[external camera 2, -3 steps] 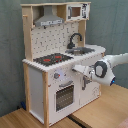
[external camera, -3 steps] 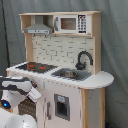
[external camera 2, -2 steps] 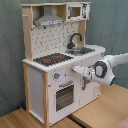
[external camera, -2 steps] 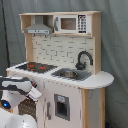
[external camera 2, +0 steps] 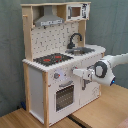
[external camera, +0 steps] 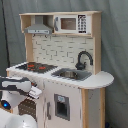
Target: Play with the kitchen
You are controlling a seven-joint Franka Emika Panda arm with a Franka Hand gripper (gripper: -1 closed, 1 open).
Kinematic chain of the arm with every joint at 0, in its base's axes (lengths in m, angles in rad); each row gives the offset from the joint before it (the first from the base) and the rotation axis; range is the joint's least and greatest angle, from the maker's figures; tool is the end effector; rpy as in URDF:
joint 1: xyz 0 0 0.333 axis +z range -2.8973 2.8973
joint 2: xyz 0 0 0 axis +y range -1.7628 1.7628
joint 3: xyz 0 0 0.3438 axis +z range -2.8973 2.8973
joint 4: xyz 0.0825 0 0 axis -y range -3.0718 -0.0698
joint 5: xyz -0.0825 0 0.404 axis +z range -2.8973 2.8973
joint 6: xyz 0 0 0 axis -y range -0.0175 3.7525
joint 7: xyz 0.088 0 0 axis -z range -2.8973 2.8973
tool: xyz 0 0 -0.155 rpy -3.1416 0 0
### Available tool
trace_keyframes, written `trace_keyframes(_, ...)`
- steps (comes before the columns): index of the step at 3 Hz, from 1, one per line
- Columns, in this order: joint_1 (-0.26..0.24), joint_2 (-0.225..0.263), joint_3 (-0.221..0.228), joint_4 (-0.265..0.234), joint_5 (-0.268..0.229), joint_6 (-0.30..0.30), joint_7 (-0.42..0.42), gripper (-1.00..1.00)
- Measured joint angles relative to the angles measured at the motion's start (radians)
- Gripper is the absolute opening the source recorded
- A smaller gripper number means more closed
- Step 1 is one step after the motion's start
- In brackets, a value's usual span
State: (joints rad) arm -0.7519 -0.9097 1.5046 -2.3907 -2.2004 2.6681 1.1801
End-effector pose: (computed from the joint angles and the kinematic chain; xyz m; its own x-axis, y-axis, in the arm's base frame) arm 0.3956 0.3637 0.3386 -0.1024 0.8789 -0.4659 -0.1046 0.4563 0.8837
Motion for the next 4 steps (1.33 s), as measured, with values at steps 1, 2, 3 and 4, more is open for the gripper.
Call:
trace_keyframes(1,-0.001,-0.009,0.002,0.000,0.000,-0.001,-0.106,-1.00)
trace_keyframes(2,-0.002,-0.025,0.005,0.000,0.000,-0.002,-0.228,-1.00)
trace_keyframes(3,-0.004,-0.047,0.009,-0.001,0.000,-0.003,-0.341,-1.00)
trace_keyframes(4,-0.008,-0.083,0.016,-0.001,0.000,-0.005,-0.436,-1.00)
